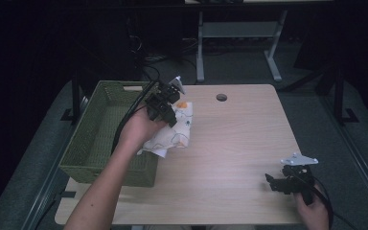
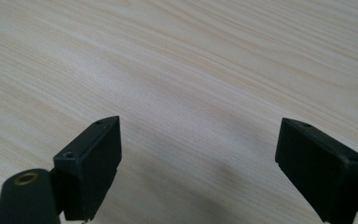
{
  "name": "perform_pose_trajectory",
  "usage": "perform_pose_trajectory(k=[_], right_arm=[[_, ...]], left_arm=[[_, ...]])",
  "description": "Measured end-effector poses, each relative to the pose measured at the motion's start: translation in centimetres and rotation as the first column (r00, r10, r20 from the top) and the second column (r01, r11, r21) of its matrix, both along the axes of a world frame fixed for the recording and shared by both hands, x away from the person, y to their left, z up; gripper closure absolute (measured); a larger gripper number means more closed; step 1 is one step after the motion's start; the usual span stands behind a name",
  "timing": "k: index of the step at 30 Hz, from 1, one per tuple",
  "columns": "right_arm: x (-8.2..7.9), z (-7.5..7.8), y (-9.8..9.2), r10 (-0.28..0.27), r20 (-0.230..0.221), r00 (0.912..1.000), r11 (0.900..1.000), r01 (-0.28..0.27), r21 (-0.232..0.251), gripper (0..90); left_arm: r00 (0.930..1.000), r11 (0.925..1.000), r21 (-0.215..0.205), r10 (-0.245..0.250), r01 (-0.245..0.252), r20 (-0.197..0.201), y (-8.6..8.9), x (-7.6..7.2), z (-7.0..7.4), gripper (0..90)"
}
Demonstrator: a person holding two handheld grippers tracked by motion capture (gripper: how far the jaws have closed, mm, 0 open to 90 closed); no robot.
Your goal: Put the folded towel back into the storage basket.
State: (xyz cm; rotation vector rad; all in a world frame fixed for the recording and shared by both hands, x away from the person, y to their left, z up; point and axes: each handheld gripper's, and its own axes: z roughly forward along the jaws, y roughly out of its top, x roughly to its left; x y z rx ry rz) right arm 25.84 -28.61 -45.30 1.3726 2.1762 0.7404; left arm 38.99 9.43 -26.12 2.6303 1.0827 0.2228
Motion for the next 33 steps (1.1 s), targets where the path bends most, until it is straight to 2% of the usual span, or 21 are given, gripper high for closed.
perform_pose_trajectory(k=[10, 33], right_arm=[[0.0, 0.0, 0.0, -0.003, 0.000, 1.0000, 1.000, 0.003, -0.001, 14.2], [0.2, -0.2, 0.3, -0.009, -0.006, 0.9999, 1.000, 0.009, -0.008, 14.2]], left_arm=[[0.9996, 0.9996, -0.007, 0.028, -0.028, 0.006, 2.4, 0.1, 0.7, 82.1], [0.9957, 0.9953, -0.029, 0.092, -0.092, -0.009, 7.2, 0.4, 0.6, 82.1]])
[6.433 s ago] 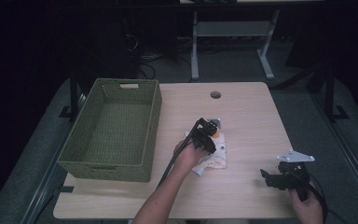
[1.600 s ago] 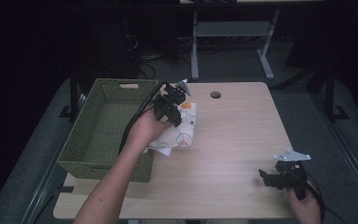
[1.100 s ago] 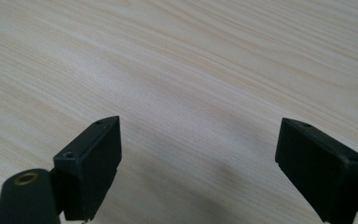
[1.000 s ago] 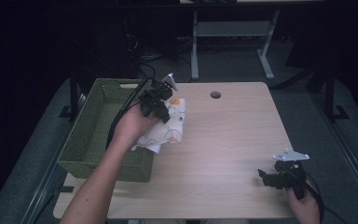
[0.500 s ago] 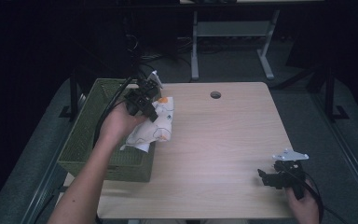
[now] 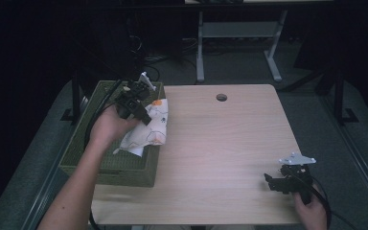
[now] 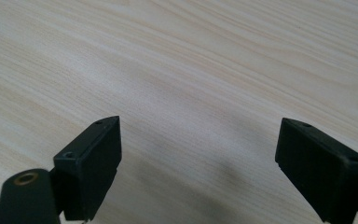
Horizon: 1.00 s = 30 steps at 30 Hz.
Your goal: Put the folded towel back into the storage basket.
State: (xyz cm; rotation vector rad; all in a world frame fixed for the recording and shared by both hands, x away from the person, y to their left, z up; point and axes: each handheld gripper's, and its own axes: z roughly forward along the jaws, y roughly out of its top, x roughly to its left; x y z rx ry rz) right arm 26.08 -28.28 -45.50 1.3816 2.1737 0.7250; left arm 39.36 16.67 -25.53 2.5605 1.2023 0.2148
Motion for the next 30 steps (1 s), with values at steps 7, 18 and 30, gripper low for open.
perform_pose_trajectory(k=[7, 18, 30], right_arm=[[0.1, -0.1, 0.1, 0.000, -0.003, 1.0000, 1.000, 0.000, 0.000, 14.2], [0.3, -0.2, 0.2, 0.003, -0.007, 1.0000, 1.000, -0.003, -0.001, 14.3], [0.5, -0.3, 0.5, 0.009, -0.012, 0.9999, 1.000, -0.009, -0.004, 14.2]], left_arm=[[0.9999, 1.0000, 0.001, 0.001, -0.001, -0.012, 1.4, 0.2, -0.2, 82.1], [0.9996, 0.9999, -0.005, 0.013, -0.013, -0.027, 3.3, 0.2, -0.6, 82.1], [0.9986, 0.9990, -0.022, 0.037, -0.038, -0.039, 5.5, 0.2, -1.2, 82.1]])
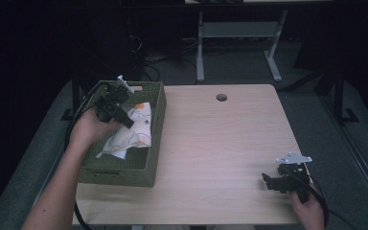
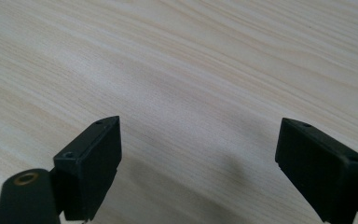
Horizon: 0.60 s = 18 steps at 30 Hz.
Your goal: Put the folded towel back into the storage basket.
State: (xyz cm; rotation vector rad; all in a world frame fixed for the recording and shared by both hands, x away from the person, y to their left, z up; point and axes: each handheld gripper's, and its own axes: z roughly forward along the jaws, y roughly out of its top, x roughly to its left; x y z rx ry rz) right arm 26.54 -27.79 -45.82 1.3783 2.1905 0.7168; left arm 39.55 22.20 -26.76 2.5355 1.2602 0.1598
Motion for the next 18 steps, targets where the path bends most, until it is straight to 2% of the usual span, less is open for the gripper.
perform_pose_trajectory(k=[12, 18], right_arm=[[0.0, 0.1, 0.0, -0.002, -0.001, 1.0000, 1.000, 0.002, -0.001, 14.2], [0.1, 0.1, 0.0, -0.004, 0.000, 1.0000, 1.000, 0.004, -0.003, 14.3]], left_arm=[[0.9997, 0.9998, 0.011, 0.016, -0.016, -0.018, 1.7, 0.1, -1.3, 82.1], [0.9997, 0.9998, 0.019, -0.005, 0.006, -0.024, 2.1, 0.4, -2.2, 82.0]])
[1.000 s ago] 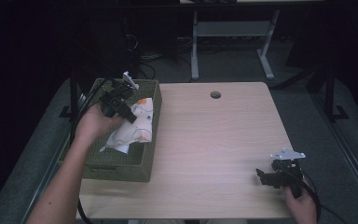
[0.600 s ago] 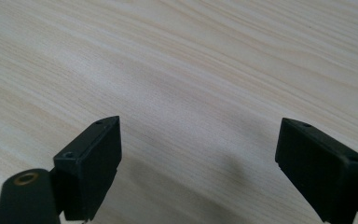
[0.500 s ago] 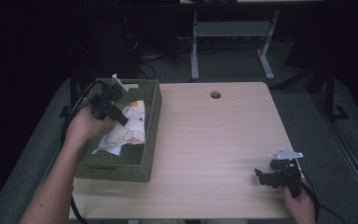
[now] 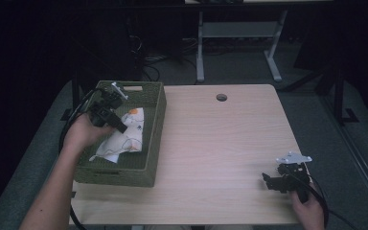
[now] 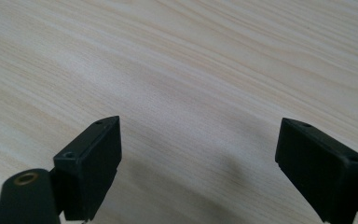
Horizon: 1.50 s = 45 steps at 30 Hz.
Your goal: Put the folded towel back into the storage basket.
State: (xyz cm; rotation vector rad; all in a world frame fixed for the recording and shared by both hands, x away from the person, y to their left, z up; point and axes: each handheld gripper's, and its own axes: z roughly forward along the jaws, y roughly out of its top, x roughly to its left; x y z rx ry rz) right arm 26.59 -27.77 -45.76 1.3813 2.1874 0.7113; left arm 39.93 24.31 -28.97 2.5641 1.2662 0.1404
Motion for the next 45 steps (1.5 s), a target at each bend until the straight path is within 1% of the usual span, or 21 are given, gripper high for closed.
perform_pose_trajectory(k=[1, 3, 6, 10, 14, 17, 19, 20, 23, 24, 27, 28, 32, 34, 41, 43, 45], right_arm=[[0.0, 0.0, 0.0, 0.000, 0.000, 1.0000, 1.000, 0.000, 0.000, 14.2], [0.0, 0.0, 0.0, 0.000, 0.001, 1.0000, 1.000, 0.000, 0.000, 14.2], [0.0, 0.0, 0.0, 0.001, 0.000, 1.0000, 1.000, -0.001, -0.002, 14.2], [0.0, 0.0, -0.1, 0.000, 0.001, 1.0000, 1.000, 0.000, -0.001, 14.3], [0.1, 0.0, -0.1, 0.000, 0.001, 1.0000, 1.000, 0.000, -0.003, 14.3], [0.1, 0.0, -0.1, 0.000, 0.000, 1.0000, 1.000, 0.000, -0.003, 14.2], [0.1, 0.0, -0.1, 0.000, 0.000, 1.0000, 1.000, 0.000, -0.004, 14.2], [0.1, 0.0, -0.1, 0.000, 0.000, 1.0000, 1.000, 0.000, -0.004, 14.3], [0.1, -0.1, 0.0, -0.001, 0.000, 1.0000, 1.000, 0.001, -0.003, 14.2], [0.1, -0.1, 0.0, 0.000, -0.001, 1.0000, 1.000, 0.000, -0.004, 14.3], [0.1, -0.1, 0.0, 0.001, -0.001, 1.0000, 1.000, -0.001, -0.005, 14.3], [0.1, -0.1, 0.0, 0.001, -0.002, 1.0000, 1.000, -0.001, -0.004, 14.2], [0.1, -0.1, 0.0, -0.003, -0.003, 1.0000, 1.000, 0.003, -0.004, 14.2], [0.1, -0.1, -0.1, -0.003, -0.003, 1.0000, 1.000, 0.003, -0.005, 14.2], [0.2, -0.1, 0.0, -0.001, -0.003, 1.0000, 1.000, 0.001, -0.003, 14.2], [0.2, -0.1, -0.1, -0.001, -0.004, 1.0000, 1.000, 0.001, -0.004, 14.2], [0.2, -0.1, -0.1, -0.002, -0.003, 1.0000, 1.000, 0.002, -0.004, 14.2]], left_arm=[[1.0000, 1.0000, 0.003, 0.001, -0.001, -0.006, 0.0, 0.0, -0.2, 82.0], [1.0000, 1.0000, 0.001, -0.001, 0.001, -0.006, 0.1, 0.1, -0.4, 82.0], [0.9999, 1.0000, 0.002, -0.003, 0.003, -0.017, 0.3, 0.3, -0.8, 82.0], [0.9998, 1.0000, -0.002, -0.001, 0.001, -0.021, 0.4, 0.4, -1.3, 82.0], [0.9995, 1.0000, 0.002, -0.002, 0.002, -0.030, 0.6, 0.6, -1.8, 82.0], [0.9995, 1.0000, 0.005, -0.007, 0.007, -0.029, 0.6, 0.6, -1.9, 81.9], [0.9993, 1.0000, 0.007, -0.006, 0.006, -0.038, 0.7, 0.7, -2.1, 81.9], [0.9991, 0.9998, 0.015, -0.010, 0.010, -0.041, 0.8, 0.8, -2.2, 81.9], [0.9989, 0.9997, 0.017, -0.015, 0.016, -0.045, 0.8, 0.9, -2.4, 81.8], [0.9988, 0.9998, 0.011, -0.014, 0.014, -0.046, 0.7, 1.0, -2.6, 81.8], [0.9984, 0.9996, 0.016, -0.023, 0.024, -0.051, 0.6, 1.1, -2.8, 81.8], [0.9981, 0.9993, 0.018, -0.033, 0.034, -0.052, 0.5, 1.3, -3.1, 81.8], [0.9975, 0.9989, 0.016, -0.042, 0.043, -0.056, 0.4, 1.4, -3.3, 81.8], [0.9974, 0.9987, 0.022, -0.045, 0.047, -0.057, 0.4, 1.5, -3.5, 81.8], [0.9966, 0.9982, 0.022, -0.055, 0.056, -0.061, 0.7, 1.8, -3.9, 81.6], [0.9964, 0.9983, 0.016, -0.054, 0.055, -0.065, 0.7, 1.8, -4.1, 81.6], [0.9956, 0.9971, 0.035, -0.065, 0.067, -0.067, 0.7, 1.8, -4.4, 81.6]])
